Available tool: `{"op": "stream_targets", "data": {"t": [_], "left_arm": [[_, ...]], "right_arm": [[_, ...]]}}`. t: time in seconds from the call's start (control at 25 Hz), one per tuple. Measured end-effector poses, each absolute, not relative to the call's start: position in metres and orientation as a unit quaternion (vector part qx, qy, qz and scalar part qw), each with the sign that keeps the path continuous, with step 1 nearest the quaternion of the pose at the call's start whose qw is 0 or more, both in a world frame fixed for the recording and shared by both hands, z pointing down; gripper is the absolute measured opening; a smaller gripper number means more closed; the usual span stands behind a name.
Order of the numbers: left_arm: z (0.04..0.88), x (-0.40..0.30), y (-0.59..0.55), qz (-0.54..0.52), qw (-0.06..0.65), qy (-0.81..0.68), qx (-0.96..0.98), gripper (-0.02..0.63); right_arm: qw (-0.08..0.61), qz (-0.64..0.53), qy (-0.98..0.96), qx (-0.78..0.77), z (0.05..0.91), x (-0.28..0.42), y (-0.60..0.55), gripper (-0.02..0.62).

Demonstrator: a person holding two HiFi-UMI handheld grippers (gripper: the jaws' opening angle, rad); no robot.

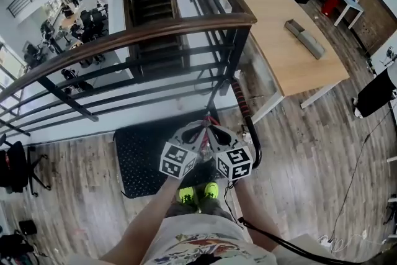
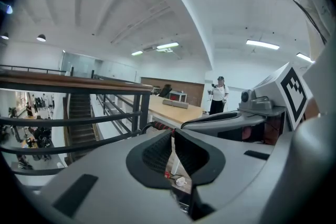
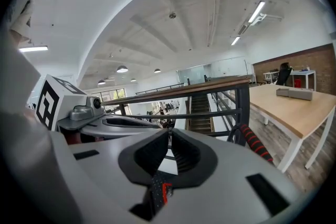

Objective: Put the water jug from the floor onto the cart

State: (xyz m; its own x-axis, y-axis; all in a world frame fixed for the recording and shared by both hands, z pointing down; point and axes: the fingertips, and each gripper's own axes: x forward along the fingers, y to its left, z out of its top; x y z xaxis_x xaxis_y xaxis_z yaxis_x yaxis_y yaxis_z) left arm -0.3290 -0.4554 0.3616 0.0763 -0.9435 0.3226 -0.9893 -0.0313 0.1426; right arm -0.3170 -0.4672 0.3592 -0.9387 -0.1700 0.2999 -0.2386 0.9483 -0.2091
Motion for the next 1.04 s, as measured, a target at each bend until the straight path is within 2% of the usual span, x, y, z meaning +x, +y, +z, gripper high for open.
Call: {"op": "stream_targets", "data": {"t": [0.76,1.04], "left_arm": [[0.357,-0.323,-0.451,0.072,0.168,-0.68,0.71,0.025],[0.358,-0.296,-0.455,0.065,0.181,-0.681,0.706,0.023]], "right_arm": [[0.139,0.121,-0.977,0.104,0.353,-0.312,-0.463,0.028],[0.149,0.121,-0.977,0.099,0.352,-0.285,-0.467,0.028]]}}
